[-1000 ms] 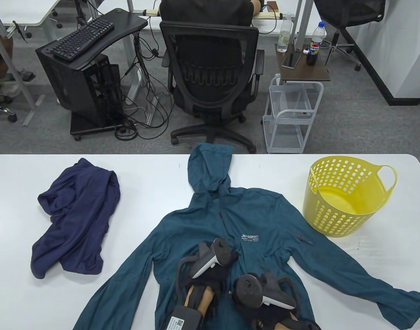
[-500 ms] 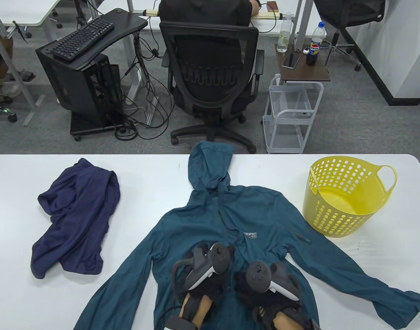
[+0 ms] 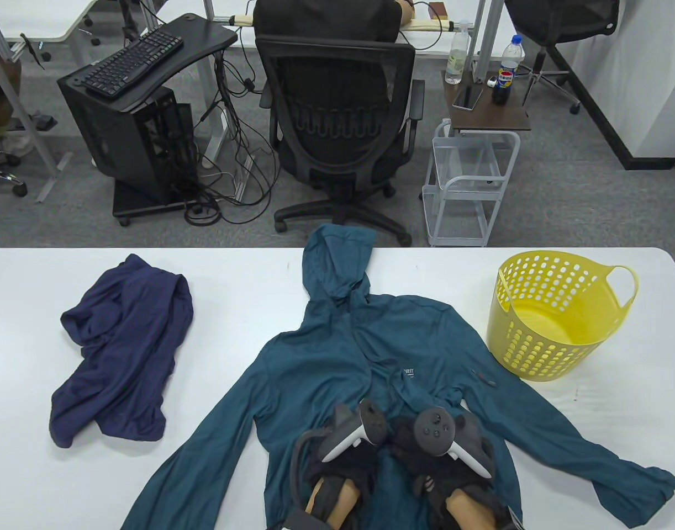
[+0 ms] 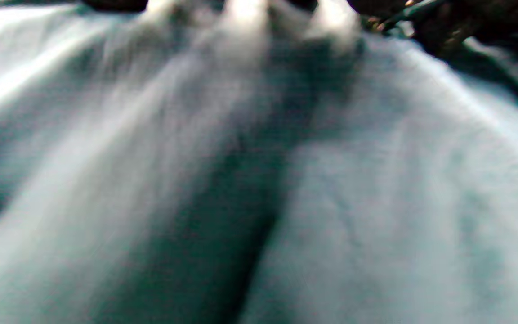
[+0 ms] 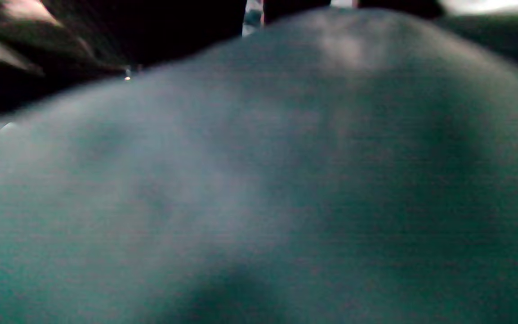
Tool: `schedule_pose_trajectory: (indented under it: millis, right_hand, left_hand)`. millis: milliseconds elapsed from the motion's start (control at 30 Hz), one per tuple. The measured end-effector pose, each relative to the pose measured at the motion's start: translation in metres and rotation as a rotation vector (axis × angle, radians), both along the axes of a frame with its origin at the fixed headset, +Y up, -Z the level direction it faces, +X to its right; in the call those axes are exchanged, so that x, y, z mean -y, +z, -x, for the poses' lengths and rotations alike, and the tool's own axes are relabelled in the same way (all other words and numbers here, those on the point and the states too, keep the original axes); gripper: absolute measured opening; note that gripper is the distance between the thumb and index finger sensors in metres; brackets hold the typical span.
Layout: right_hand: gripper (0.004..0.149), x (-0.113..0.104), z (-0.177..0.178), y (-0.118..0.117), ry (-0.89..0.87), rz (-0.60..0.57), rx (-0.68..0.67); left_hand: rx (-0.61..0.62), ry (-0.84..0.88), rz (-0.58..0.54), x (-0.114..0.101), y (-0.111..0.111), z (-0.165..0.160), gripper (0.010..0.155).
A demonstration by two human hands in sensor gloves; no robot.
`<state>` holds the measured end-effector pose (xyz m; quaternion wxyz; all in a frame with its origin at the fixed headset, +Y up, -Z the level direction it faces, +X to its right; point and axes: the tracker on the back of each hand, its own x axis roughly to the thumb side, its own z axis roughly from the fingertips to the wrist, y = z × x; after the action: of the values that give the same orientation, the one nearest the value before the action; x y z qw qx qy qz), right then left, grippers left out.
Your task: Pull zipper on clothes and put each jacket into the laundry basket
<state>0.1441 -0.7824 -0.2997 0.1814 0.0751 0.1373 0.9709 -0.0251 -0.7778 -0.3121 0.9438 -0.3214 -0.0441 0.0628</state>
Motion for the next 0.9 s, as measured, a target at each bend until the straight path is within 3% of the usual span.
schedule_pose_trajectory:
  millis: [200, 533, 733, 900]
  right_hand:
    - [0.044, -0.009, 0.014, 0.011, 0.079, -0.049, -0.092]
    - [0.044, -0.02, 0.037, 0.031, 0.109, -0.033, -0.252]
    - [0.044, -0.014, 0.042, 0.033, 0.136, 0.023, -0.272]
    - [0.044, -0.007, 0.029, 0.02, 0.076, 0.046, -0.198]
  left_hand:
    - [0.022, 0.01, 0.015, 0.0, -0.016, 0.008, 0.055]
    - [0.033, 0.114, -0.088, 0.015, -0.04, 0.031, 0.054]
    - [0.069, 0.117, -0.089, 0.015, -0.034, 0.032, 0.055]
    - [0.084, 0.138, -0.203, -0.008, -0.019, 0.03, 0.055]
